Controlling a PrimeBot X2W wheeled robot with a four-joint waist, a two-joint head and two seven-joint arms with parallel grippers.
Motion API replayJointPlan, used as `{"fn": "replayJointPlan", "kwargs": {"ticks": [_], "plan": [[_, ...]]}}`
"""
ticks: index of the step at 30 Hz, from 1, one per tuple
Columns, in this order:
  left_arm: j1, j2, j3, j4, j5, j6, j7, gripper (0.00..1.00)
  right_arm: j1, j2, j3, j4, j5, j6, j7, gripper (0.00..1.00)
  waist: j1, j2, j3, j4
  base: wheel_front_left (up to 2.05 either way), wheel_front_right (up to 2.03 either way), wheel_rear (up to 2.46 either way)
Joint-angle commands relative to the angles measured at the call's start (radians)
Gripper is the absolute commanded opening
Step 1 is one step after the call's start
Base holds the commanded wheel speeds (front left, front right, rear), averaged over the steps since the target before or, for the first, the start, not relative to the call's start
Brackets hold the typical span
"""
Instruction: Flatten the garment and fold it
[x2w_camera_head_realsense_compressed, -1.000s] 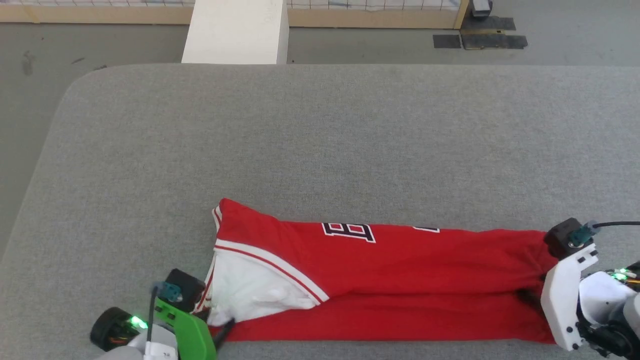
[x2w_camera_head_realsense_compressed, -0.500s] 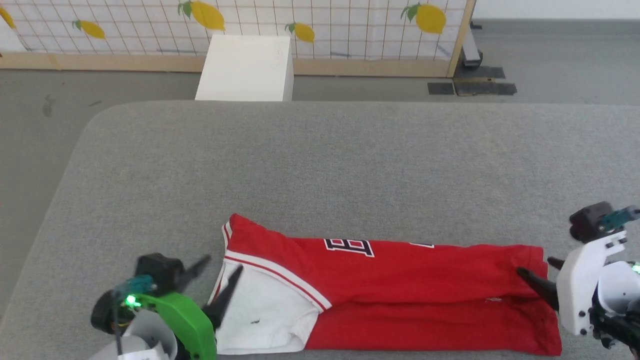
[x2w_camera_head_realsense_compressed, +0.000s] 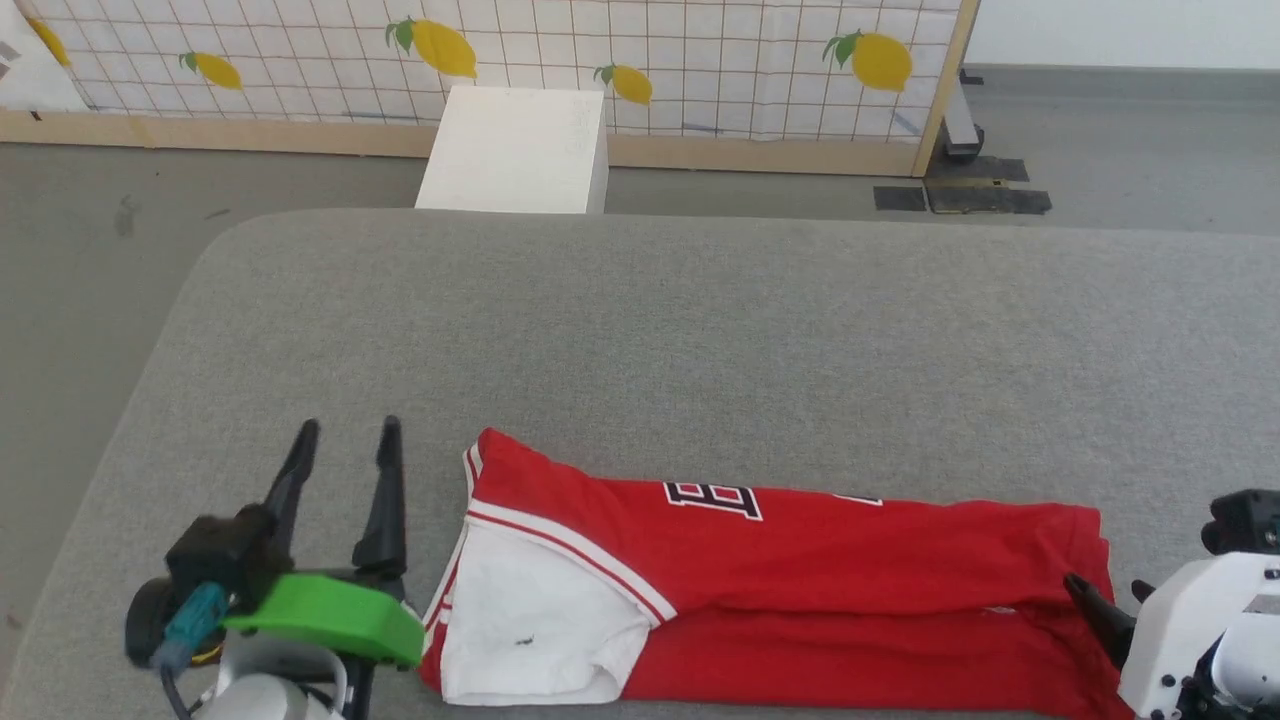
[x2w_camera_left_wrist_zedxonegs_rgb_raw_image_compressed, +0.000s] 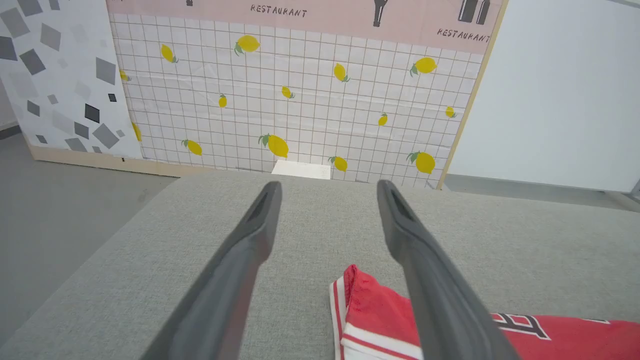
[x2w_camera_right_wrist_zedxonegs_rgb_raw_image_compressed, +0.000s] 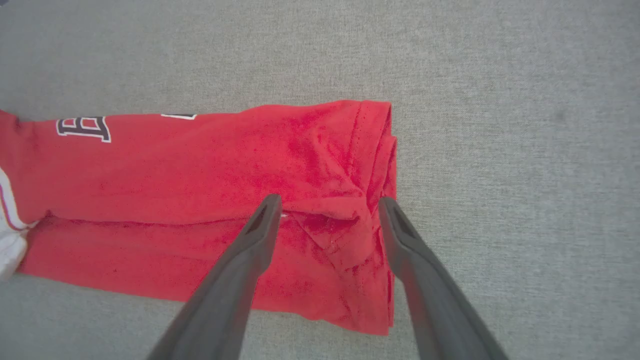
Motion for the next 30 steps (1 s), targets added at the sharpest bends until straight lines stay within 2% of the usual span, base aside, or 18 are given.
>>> {"fn": "replayJointPlan", "kwargs": {"ticks": [1, 6, 12, 18, 25, 26, 27, 30], "plan": [[0.032, -0.023, 0.041, -0.013, 0.070, -0.008, -0.004, 1.00, 0.001, 0.034, -0.030, 0.011, -0.024, -0.002, -0.013, 1.00, 0.0000, 0.0000, 0.006, -0.002, 0.00, 0.00, 0.00], [0.095, -0.130, 0.185, -0.063, 0.268, -0.058, -0.004, 1.00, -0.051, 0.123, -0.146, 0.087, -0.129, -0.002, -0.045, 1.00, 0.0000, 0.0000, 0.030, 0.001, 0.00, 0.00, 0.00], [0.118, -0.223, 0.272, -0.054, 0.366, -0.151, -0.004, 1.00, -0.104, 0.158, -0.205, 0.171, -0.158, -0.002, -0.058, 1.00, 0.0000, 0.0000, 0.055, 0.014, 0.00, 0.00, 0.00], [0.115, -0.285, 0.344, -0.041, 0.418, -0.227, -0.004, 1.00, -0.101, 0.163, -0.171, 0.257, -0.140, -0.002, -0.026, 1.00, 0.0000, 0.0000, 0.077, 0.029, 0.00, 0.00, 0.00], [0.109, -0.330, 0.401, -0.023, 0.457, -0.289, -0.004, 1.00, -0.091, 0.164, -0.082, 0.321, -0.084, -0.002, -0.026, 1.00, 0.0000, 0.0000, 0.102, 0.036, 0.00, 0.00, 0.00], [0.107, -0.335, 0.407, -0.020, 0.462, -0.296, -0.004, 1.00, -0.088, 0.164, -0.060, 0.327, -0.080, -0.002, -0.022, 0.37, 0.0000, 0.0000, 0.105, 0.036, 0.00, 0.00, 0.00], [0.106, -0.340, 0.413, -0.018, 0.466, -0.302, -0.004, 1.00, -0.086, 0.164, -0.038, 0.330, -0.073, -0.002, -0.019, 0.00, 0.0000, 0.0000, 0.106, 0.035, 0.00, 0.00, 0.00], [0.104, -0.352, 0.425, -0.009, 0.475, -0.314, -0.004, 1.00, -0.082, 0.164, -0.005, 0.333, -0.066, -0.002, -0.021, 0.00, 0.0000, 0.0000, 0.104, 0.032, 0.00, 0.00, 0.00]]}}
